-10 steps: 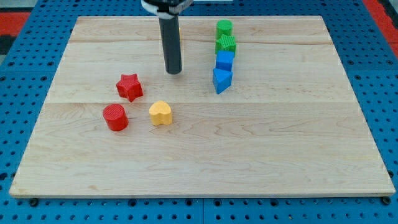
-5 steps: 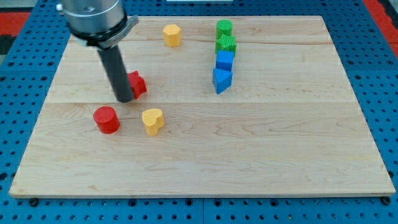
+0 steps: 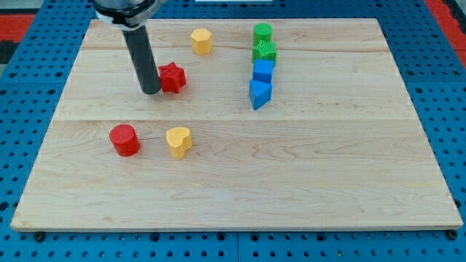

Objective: Place the red star below the hexagon

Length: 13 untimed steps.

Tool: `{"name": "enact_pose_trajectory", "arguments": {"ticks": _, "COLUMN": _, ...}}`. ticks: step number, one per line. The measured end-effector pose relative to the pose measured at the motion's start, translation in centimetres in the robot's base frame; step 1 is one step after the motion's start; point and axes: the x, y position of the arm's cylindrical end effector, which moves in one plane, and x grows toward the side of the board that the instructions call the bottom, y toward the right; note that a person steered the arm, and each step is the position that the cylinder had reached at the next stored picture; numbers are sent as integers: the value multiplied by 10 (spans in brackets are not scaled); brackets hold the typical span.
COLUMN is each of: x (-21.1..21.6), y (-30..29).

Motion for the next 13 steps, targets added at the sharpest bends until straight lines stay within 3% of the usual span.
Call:
{"name": "enact_pose_trajectory", "arguments": {"ticks": 6, "x": -28, "y": 38}}
{"name": "enact_pose_trajectory", "arguments": {"ticks": 9, "x": 12, "y": 53}}
{"name": "enact_pose_trajectory", "arguments": {"ticks": 12, "x": -23, "y": 55}}
{"name": "enact_pose_trajectory", "arguments": {"ticks": 13, "x": -19, "y": 97}}
